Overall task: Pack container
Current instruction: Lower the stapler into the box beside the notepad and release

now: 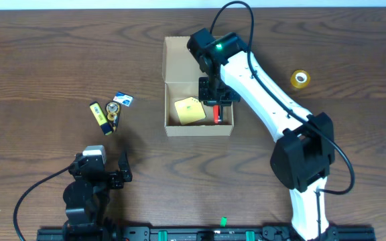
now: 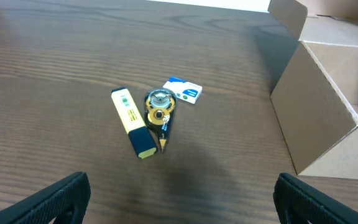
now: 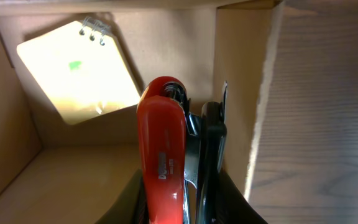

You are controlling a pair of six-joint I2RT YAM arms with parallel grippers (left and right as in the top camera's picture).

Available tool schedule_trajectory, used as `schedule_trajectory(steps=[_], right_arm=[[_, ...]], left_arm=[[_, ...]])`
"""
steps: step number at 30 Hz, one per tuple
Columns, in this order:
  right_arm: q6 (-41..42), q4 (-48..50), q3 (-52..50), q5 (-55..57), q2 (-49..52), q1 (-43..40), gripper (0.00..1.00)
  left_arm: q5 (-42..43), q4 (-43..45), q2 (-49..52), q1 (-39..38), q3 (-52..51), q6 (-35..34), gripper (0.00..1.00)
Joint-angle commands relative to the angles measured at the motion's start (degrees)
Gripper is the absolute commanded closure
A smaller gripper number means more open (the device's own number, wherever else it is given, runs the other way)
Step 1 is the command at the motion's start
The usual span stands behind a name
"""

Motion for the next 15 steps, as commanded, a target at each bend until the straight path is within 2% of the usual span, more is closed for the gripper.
schedule_trajectory(steps=[1, 10, 15], right_arm=[[-1.11, 0.37, 0.44, 2.29, 0.07, -0.39, 0.99], [-1.99, 6.91, -5.14, 2.93, 0.07, -0.87, 0.99], [-1.99, 7.34, -6.73, 2.91, 0.07, -1.01, 0.99]], left_arm=[[-0.02, 0.02, -0.37, 0.02, -1.07, -0.44, 0.05], [-0.02, 0.02, -0.37, 0.02, -1.07, -0.44, 0.05], [-0.02, 0.02, -0.37, 0.02, -1.07, -0.44, 0.05]])
